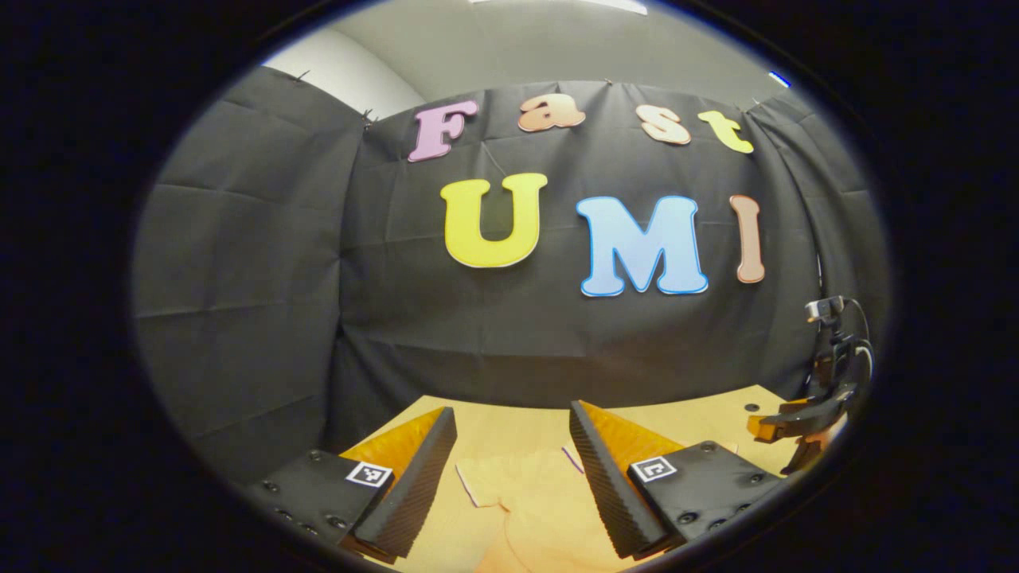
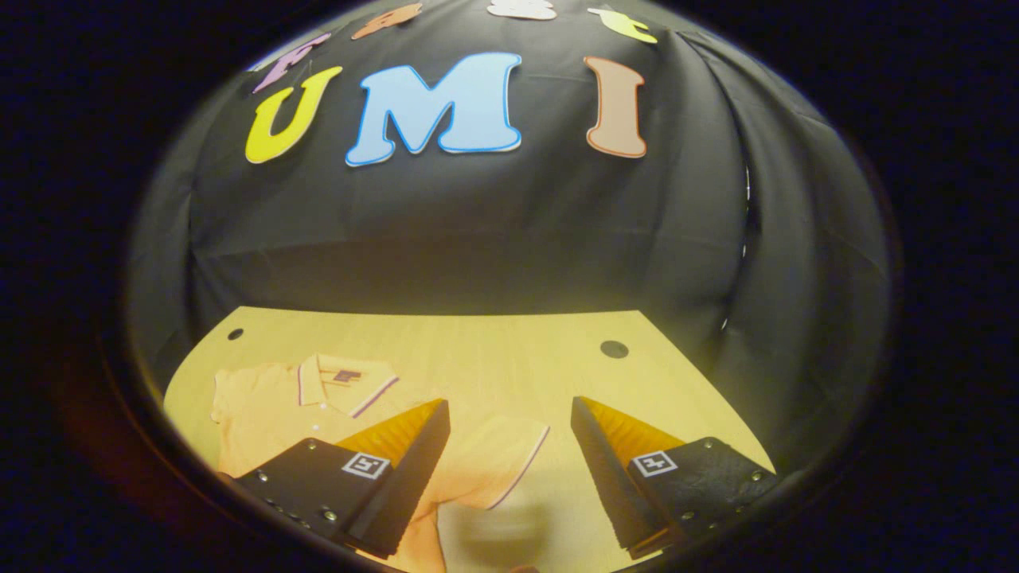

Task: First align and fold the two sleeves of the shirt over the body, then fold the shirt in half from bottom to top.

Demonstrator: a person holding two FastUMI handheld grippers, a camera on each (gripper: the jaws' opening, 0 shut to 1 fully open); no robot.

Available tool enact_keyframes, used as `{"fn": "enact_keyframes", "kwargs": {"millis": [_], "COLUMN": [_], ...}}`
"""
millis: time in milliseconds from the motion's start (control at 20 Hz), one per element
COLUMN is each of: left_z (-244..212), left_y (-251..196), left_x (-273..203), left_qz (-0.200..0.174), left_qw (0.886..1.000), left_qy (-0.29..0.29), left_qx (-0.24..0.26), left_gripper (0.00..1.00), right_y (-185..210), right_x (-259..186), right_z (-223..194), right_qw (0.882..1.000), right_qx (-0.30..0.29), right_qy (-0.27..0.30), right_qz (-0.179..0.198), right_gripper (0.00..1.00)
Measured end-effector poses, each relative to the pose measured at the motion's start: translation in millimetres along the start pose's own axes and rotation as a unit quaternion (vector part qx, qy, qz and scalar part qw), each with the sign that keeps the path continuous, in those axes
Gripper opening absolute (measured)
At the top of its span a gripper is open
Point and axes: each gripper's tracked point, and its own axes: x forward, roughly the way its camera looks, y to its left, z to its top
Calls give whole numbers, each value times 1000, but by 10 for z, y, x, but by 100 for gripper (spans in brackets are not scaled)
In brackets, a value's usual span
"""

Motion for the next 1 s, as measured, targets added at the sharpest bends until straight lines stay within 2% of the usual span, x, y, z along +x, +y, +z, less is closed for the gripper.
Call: {"fn": "enact_keyframes", "kwargs": {"millis": [350,500,600,700,800,900,950,1000], "left_z": [-54,-131,-132,-160,-163,-194,-190,-182], "left_y": [73,38,36,33,23,16,23,30], "left_x": [-18,-1,18,26,42,47,50,57], "left_qz": [16,12,9,7,5,4,5,5], "left_qw": [1000,1000,1000,1000,1000,1000,1000,1000], "left_qy": [6,14,15,17,19,21,20,19], "left_qx": [-4,-9,-6,-5,-8,-9,-9,-8], "left_gripper": [95,95,92,93,95,95,92,94], "right_y": [13,114,85,89,81,62,78,92], "right_x": [641,789,859,919,943,946,943,939], "right_z": [-499,-712,-763,-838,-908,-970,-997,-1005], "right_qw": [996,992,991,989,987,986,986,986], "right_qx": [15,24,28,40,45,35,32,30], "right_qy": [89,121,131,143,155,161,166,166], "right_qz": [0,12,4,3,0,-3,1,6], "right_gripper": [95,95,95,95,90,90,81,76]}}
